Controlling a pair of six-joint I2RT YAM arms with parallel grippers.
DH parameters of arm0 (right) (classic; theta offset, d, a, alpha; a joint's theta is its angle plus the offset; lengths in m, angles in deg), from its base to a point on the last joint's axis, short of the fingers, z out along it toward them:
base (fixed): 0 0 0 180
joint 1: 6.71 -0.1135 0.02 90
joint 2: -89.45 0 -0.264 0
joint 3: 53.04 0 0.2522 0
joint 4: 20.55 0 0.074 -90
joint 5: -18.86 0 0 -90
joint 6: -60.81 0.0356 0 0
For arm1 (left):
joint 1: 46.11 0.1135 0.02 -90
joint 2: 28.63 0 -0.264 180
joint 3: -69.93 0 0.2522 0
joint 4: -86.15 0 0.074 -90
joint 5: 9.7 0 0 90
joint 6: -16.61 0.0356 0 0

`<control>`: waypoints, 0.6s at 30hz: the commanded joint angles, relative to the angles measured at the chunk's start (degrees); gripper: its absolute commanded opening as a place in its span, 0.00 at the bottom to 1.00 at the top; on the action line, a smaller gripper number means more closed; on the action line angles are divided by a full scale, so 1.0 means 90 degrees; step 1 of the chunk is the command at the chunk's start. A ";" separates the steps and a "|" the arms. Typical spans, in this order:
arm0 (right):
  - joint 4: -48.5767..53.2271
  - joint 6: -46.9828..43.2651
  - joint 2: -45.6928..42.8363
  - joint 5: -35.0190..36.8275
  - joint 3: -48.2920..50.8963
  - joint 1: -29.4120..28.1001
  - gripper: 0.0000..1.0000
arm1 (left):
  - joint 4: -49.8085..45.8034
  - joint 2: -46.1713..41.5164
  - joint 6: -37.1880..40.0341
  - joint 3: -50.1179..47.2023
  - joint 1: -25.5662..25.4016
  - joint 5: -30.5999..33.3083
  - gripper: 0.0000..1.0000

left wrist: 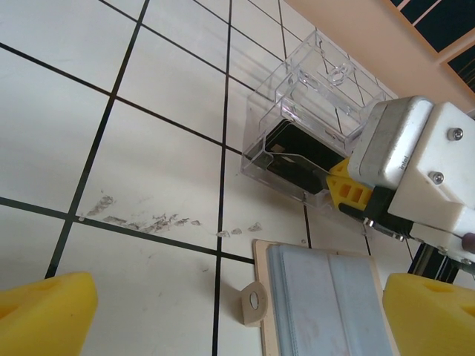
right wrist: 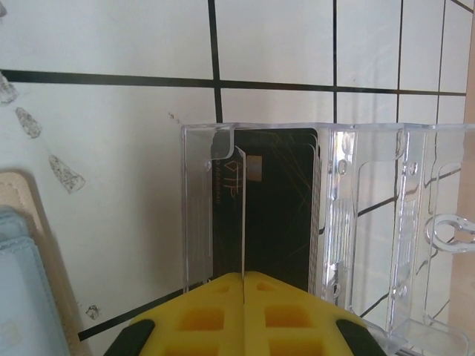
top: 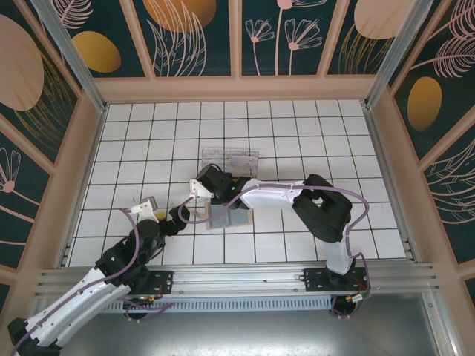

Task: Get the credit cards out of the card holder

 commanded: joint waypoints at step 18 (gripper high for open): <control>-0.0683 0.0410 0.0253 0.0663 -0.0193 0.0257 0.40 | 0.0023 -0.0055 0.0050 -0.0097 0.0019 0.0103 0.99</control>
